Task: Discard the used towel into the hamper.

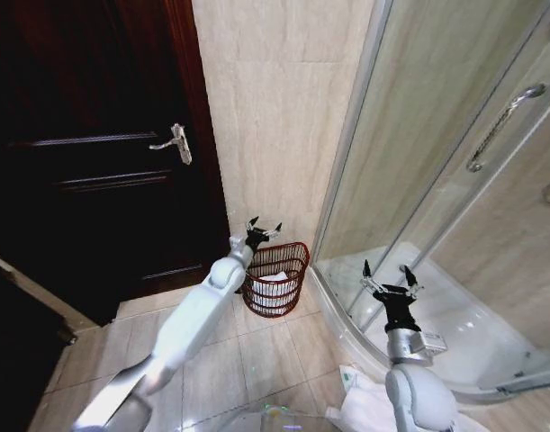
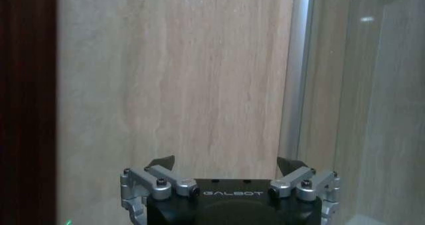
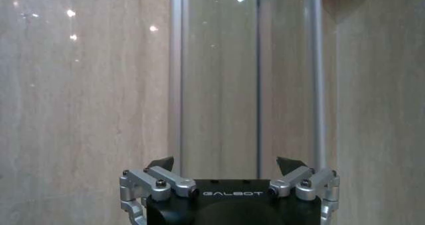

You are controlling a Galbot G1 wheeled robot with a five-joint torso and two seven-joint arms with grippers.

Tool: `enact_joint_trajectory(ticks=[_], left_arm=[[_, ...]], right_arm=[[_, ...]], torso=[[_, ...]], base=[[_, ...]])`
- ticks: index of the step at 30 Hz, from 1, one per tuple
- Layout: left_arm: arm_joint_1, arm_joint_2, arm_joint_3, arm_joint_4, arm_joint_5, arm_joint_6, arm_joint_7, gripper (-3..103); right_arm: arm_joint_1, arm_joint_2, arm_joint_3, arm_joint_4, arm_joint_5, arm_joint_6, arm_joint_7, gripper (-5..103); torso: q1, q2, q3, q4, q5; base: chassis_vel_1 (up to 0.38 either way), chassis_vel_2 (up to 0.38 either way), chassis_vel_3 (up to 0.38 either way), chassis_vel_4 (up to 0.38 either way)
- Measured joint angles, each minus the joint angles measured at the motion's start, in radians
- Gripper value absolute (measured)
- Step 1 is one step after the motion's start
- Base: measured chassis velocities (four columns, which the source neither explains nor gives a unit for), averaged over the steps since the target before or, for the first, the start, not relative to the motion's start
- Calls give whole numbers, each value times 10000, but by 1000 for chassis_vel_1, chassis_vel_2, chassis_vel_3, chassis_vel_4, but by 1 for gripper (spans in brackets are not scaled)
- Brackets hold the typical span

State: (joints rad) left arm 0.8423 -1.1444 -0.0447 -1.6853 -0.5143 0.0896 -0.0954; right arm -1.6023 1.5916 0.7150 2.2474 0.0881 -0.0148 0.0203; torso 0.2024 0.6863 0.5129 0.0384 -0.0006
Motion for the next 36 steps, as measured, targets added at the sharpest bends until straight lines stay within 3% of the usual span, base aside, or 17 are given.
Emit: enact_joint_trajectory(ticks=[5, 12, 18, 21, 29, 36], left_arm=[[1549, 593, -901, -1489, 13, -149, -530, 100], [2986, 1151, -1859, -2445, -25, -695, -1474, 100], [3653, 1364, -2493, -2806, 310, -1045, -1560, 100], [4572, 656, -3674, -3043, 1464, -1317, -1109, 100], [6265, -960, -5310, -3920, 1891, -1168, -1018, 100], [6397, -1271, -5774, -3870, 2273, -1395, -881, 100]], right_arm=[[-185, -36, 126, 137, 322, -41, 37, 100], [-483, 46, -37, 290, 281, -44, -62, 100], [-615, 156, -61, 578, 153, -176, -174, 100], [-759, 161, 95, 815, 25, -468, -385, 100], [-938, 164, 178, 951, -119, -560, -580, 100], [-929, 169, -8, 912, -333, -543, -599, 100]], torso=[[-1, 1, -1, 0, 2], [-1, 2, -1, 0, 4], [0, 2, -1, -2, 4], [1, 1, 0, -4, 3], [0, 2, -1, 1, 5], [1, 2, 0, -2, 5]], base=[[0, 0, 0, 0], [0, 0, 0, 0], [0, 0, 0, 0], [0, 0, 0, 0], [0, 0, 0, 0], [0, 0, 0, 0]])
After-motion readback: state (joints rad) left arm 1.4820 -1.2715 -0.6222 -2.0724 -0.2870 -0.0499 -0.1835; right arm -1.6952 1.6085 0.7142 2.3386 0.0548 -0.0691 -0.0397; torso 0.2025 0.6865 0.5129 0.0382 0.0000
